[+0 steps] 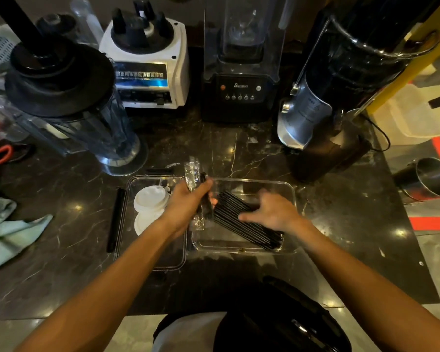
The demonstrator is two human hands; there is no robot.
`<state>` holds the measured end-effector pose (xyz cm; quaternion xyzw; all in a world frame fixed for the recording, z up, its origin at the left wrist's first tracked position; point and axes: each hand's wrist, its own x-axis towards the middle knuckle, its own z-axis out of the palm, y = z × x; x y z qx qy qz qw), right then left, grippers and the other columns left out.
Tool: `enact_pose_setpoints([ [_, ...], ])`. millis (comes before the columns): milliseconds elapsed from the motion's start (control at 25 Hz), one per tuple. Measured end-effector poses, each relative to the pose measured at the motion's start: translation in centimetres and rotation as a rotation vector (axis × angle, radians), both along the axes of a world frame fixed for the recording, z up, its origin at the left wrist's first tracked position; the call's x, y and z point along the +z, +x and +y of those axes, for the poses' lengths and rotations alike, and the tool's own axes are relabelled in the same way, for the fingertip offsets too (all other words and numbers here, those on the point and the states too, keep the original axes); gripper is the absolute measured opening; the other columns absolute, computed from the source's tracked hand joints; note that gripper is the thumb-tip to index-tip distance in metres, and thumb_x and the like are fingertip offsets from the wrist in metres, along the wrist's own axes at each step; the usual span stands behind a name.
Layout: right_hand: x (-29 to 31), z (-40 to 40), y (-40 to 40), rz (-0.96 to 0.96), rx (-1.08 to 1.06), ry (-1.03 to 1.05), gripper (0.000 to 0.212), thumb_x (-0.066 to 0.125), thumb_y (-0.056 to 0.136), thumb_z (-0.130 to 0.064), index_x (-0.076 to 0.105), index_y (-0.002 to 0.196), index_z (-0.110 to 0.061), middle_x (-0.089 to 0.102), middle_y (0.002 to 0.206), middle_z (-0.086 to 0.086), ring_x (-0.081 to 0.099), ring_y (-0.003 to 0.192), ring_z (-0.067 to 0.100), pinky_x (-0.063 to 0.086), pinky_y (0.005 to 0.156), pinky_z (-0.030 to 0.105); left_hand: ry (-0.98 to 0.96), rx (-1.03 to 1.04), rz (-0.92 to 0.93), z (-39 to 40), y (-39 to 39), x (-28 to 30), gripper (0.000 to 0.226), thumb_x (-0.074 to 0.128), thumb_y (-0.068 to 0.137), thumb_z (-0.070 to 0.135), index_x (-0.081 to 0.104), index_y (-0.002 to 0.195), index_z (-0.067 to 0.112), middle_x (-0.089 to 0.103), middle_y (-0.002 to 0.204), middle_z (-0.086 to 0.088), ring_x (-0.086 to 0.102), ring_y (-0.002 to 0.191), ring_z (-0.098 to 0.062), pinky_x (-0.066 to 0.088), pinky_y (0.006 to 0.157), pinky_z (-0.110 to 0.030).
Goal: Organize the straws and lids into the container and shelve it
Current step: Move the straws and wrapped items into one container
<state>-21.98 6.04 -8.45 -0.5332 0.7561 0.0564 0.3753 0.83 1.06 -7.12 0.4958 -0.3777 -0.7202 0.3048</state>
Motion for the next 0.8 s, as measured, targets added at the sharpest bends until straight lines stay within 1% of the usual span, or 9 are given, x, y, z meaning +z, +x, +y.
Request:
enact_pose_setpoints([
  [40, -0.3, 0.4, 0.2, 0.139, 0.123, 0.082, 0.096, 0.082, 0.074, -0.065, 0.048, 0.143, -0.007, 0.051, 0.148, 0.016, 0.048, 0.138, 0.033, 0.046, 0.111, 0.049, 0.000, 0.020, -0.002, -0.3, 0.8, 0.1, 0.013, 0.063, 0.101, 0.023, 0.068, 0.099, 0.011, 0.075, 0.076, 0.000, 0.074, 0.072, -0.016, 0.058, 0.064, -0.027],
  [80, -0.7, 0.8, 0.6, 0.213, 0.196, 0.127, 0.106, 0.083, 0.071, -0.066, 0.041, 0.147, -0.005, 0.043, 0.153, 0.018, 0.040, 0.143, 0.037, 0.041, 0.115, 0.051, -0.001, 0.037, -0.010, -0.4, 1.4, 0.2, 0.013, 0.064, 0.101, 0.024, 0.068, 0.099, 0.012, 0.075, 0.076, 0.001, 0.074, 0.071, -0.015, 0.058, 0.064, -0.027],
  [120, -1.2, 0.9, 1.2, 0.247, 0.242, 0.140, 0.108, 0.085, 0.070, -0.064, 0.039, 0.148, -0.005, 0.041, 0.152, 0.018, 0.038, 0.143, 0.038, 0.040, 0.115, 0.052, -0.001, 0.058, -0.016, -0.6, 1.9, 0.2, 0.013, 0.064, 0.100, 0.024, 0.068, 0.099, 0.012, 0.073, 0.075, 0.000, 0.073, 0.070, -0.015, 0.058, 0.064, -0.028],
  [240, -2.2, 1.0, 2.8, 0.240, 0.361, 0.051, 0.090, 0.086, 0.077, -0.048, 0.040, 0.144, -0.008, 0.048, 0.142, 0.014, 0.047, 0.134, 0.033, 0.043, 0.112, 0.047, 0.016, 0.121, -0.008, -0.8, 2.9, 0.3, 0.017, 0.065, 0.099, 0.022, 0.064, 0.106, 0.006, 0.066, 0.076, -0.005, 0.069, 0.064, -0.015, 0.059, 0.061, -0.027],
  [320, -2.6, 1.2, 3.9, 0.188, 0.454, -0.021, 0.077, 0.083, 0.083, -0.032, 0.042, 0.144, -0.012, 0.051, 0.142, 0.011, 0.050, 0.133, 0.030, 0.045, 0.112, 0.045, 0.033, 0.136, -0.001, -0.8, 3.1, 0.4, 0.019, 0.065, 0.100, 0.021, 0.062, 0.110, 0.004, 0.065, 0.076, -0.007, 0.069, 0.061, -0.014, 0.058, 0.059, -0.026],
  [400, -2.7, 1.4, 4.5, 0.126, 0.534, -0.058, 0.070, 0.081, 0.085, -0.023, 0.043, 0.144, -0.016, 0.049, 0.143, 0.009, 0.048, 0.134, 0.028, 0.046, 0.110, 0.045, 0.031, 0.133, -0.001, -0.6, 3.1, 0.3, 0.016, 0.064, 0.100, 0.019, 0.063, 0.107, 0.005, 0.065, 0.075, -0.006, 0.069, 0.060, -0.014, 0.059, 0.058, -0.026],
  [600, -2.3, 1.5, 4.3, 0.023, 0.585, 0.005, 0.064, 0.077, 0.090, -0.024, 0.046, 0.146, -0.029, 0.047, 0.147, 0.002, 0.043, 0.138, 0.025, 0.043, 0.111, 0.048, 0.024, 0.111, 0.015, -0.3, 3.0, -0.4, 0.012, 0.064, 0.101, 0.018, 0.065, 0.104, 0.007, 0.068, 0.073, -0.006, 0.068, 0.064, -0.018, 0.061, 0.064, -0.033],
  [680, -2.4, 1.8, 3.9, 0.013, 0.602, 0.026, 0.057, 0.074, 0.091, -0.021, 0.051, 0.141, -0.034, 0.048, 0.143, 0.000, 0.043, 0.137, 0.024, 0.043, 0.108, 0.048, 0.022, 0.104, 0.011, -0.4, 3.1, -0.6, 0.013, 0.064, 0.100, 0.019, 0.065, 0.105, 0.007, 0.069, 0.072, -0.006, 0.067, 0.065, -0.019, 0.060, 0.066, -0.034],
  [800, -2.1, 1.7, 3.1, -0.038, 0.565, 0.060, 0.047, 0.074, 0.091, -0.031, 0.058, 0.136, -0.035, 0.054, 0.134, -0.002, 0.048, 0.130, 0.022, 0.045, 0.104, 0.044, 0.022, 0.102, 0.006, -0.4, 3.1, -0.7, 0.013, 0.065, 0.100, 0.019, 0.065, 0.105, 0.007, 0.069, 0.073, -0.006, 0.067, 0.065, -0.019, 0.059, 0.068, -0.034],
])
